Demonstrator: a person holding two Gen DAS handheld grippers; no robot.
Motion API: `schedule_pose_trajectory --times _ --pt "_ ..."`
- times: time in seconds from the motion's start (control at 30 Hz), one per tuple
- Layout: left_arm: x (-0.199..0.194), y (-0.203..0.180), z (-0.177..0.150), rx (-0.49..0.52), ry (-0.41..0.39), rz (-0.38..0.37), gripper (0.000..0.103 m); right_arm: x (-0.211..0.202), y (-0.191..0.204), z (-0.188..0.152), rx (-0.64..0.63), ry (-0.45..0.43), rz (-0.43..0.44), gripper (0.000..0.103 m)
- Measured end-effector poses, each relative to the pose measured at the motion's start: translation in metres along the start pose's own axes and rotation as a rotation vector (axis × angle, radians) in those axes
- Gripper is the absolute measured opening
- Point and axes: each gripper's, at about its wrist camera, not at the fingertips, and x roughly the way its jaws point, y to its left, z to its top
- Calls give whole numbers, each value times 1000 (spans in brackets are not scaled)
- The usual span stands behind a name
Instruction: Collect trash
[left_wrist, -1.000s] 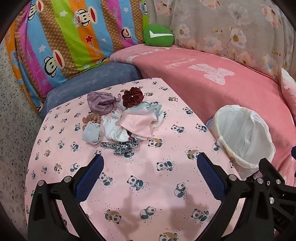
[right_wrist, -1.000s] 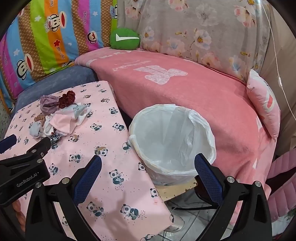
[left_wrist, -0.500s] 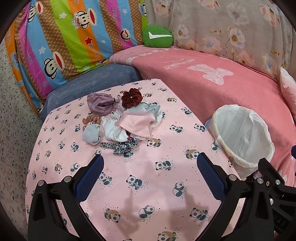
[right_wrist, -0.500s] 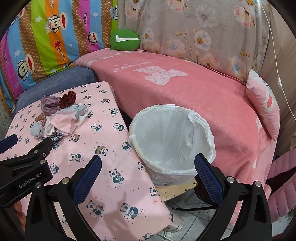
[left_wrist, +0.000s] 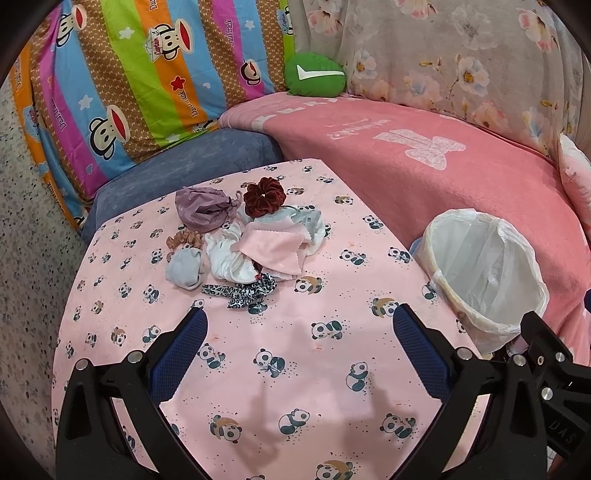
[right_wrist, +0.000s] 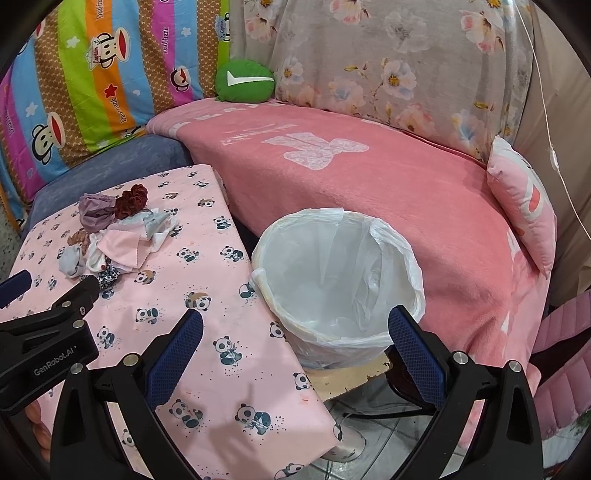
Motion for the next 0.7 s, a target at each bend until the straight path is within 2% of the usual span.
schedule_pose_trajectory --times 0.7 --pt "-4 0 3 3 -11 0 96 -4 -3 3 3 -14 -7 98"
